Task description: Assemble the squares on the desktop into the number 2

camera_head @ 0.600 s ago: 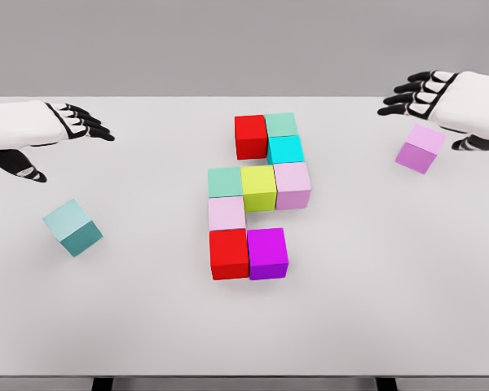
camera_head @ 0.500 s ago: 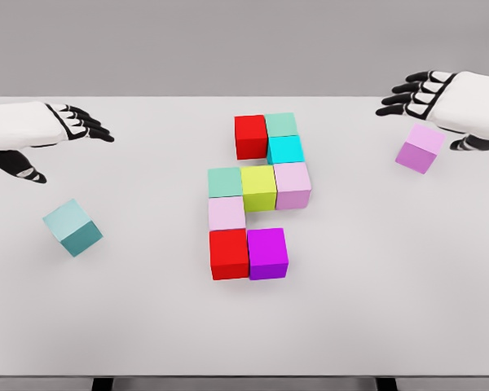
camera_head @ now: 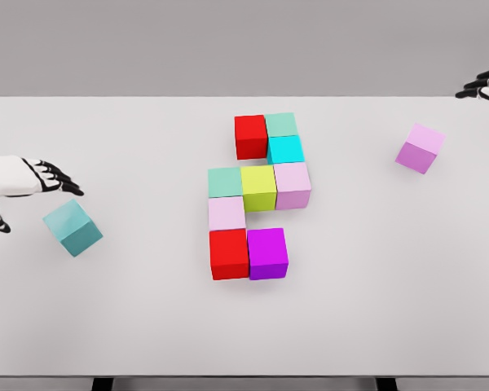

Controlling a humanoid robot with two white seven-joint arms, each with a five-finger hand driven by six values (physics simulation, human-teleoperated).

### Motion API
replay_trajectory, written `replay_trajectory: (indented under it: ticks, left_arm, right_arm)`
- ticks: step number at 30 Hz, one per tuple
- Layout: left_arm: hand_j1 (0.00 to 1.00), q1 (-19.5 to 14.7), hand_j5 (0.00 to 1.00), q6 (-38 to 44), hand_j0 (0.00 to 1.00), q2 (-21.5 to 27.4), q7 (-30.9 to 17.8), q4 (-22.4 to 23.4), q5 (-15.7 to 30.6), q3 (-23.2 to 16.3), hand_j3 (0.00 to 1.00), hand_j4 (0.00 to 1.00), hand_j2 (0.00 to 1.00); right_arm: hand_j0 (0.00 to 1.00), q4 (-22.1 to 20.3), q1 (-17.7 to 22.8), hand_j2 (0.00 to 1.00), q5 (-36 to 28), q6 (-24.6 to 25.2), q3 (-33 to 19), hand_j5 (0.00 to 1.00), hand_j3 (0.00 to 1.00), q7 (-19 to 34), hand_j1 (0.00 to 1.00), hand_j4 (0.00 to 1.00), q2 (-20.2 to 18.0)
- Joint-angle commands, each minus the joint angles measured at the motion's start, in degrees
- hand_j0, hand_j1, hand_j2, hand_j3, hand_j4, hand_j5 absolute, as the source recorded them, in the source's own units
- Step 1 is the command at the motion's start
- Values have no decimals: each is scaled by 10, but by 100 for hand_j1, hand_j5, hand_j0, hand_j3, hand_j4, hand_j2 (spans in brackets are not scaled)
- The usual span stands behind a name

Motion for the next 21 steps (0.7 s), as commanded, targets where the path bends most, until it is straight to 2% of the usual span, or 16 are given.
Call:
replay_trajectory:
  ticks: [1, 4, 8, 10, 12, 13, 15, 21]
  left_arm:
    - [100, 0, 100, 1, 100, -6, 0, -1, 4, -2, 100, 100, 100]
    - [100, 1, 100, 1, 100, -35, 0, -5, 4, -2, 100, 100, 100]
    - [100, 2, 100, 1, 100, -36, 0, -10, 6, -2, 100, 100, 100]
    - [100, 10, 100, 1, 100, -35, 0, -7, 6, -3, 100, 100, 100]
    - [100, 14, 100, 1, 100, -36, 0, -7, 6, -3, 100, 100, 100]
    - [100, 15, 100, 1, 100, -39, 0, -7, 6, -3, 100, 100, 100]
    - [100, 19, 100, 1, 100, -48, 0, -6, 3, -3, 100, 100, 100]
    - [100, 23, 100, 1, 100, -63, 0, 12, 0, -3, 100, 100, 100]
  right_arm:
    - [100, -2, 0, 100, 20, 1, 27, 100, 100, 0, 100, 100, 5]
    - [100, 0, -38, 100, 24, 1, 80, 100, 100, 0, 100, 100, 28]
    - [100, 7, -47, 100, 50, 1, 92, 100, 100, 0, 100, 100, 48]
    - [100, 18, -51, 100, 60, 1, 98, 100, 100, 0, 100, 100, 59]
    - [100, 33, -65, 100, 63, 1, 126, 100, 100, 0, 100, 100, 63]
    - [100, 56, -84, 100, 65, 1, 142, 100, 100, 0, 100, 100, 80]
    - [100, 72, -103, 100, 73, 1, 157, 100, 100, 0, 100, 100, 92]
    - [100, 81, -110, 100, 91, 1, 180, 100, 100, 0, 100, 100, 109]
